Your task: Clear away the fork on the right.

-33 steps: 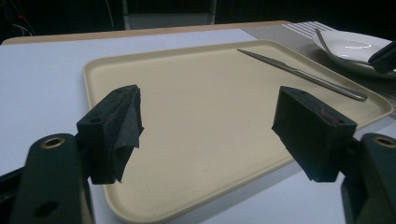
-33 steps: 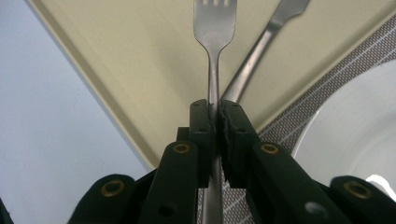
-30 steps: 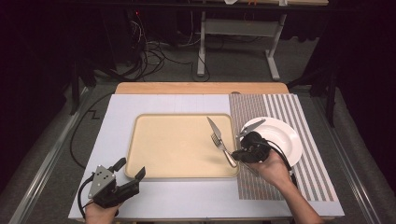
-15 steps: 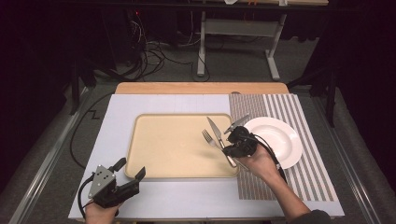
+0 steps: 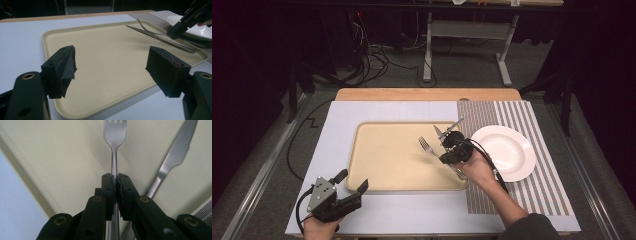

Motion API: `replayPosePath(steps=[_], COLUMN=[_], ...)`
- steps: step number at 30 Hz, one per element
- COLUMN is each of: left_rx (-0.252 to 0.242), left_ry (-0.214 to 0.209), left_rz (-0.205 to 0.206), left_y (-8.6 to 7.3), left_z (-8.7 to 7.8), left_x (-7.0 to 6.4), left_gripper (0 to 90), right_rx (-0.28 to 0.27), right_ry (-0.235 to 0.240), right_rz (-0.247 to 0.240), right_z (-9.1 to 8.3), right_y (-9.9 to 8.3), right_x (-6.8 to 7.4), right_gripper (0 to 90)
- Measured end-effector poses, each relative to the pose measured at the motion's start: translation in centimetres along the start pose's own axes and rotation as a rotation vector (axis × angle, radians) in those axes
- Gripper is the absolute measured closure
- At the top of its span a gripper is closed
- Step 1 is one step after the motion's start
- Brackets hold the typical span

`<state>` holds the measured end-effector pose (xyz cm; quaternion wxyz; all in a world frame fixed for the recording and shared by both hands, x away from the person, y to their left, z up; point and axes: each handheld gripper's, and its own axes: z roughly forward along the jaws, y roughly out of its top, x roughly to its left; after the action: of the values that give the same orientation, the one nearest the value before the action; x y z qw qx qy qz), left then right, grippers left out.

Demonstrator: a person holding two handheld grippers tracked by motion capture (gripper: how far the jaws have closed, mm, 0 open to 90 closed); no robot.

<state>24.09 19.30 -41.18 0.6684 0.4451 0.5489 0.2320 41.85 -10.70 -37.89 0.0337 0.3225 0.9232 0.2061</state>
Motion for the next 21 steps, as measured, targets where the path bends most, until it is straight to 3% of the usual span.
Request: replayPosePath(steps=[21], left_rx=[0.012], left_ry=[-0.006], left_rz=[0.005], left_y=[-0.1], left_z=[0.0], left_x=[0.0], left_gripper=[24.8], right_rx=[0.031], right_ry=[-0.009], right_rz=[0.061], right_z=[2.9], right_y=[0.8], right_x=[-0.3], right_gripper=[84.7])
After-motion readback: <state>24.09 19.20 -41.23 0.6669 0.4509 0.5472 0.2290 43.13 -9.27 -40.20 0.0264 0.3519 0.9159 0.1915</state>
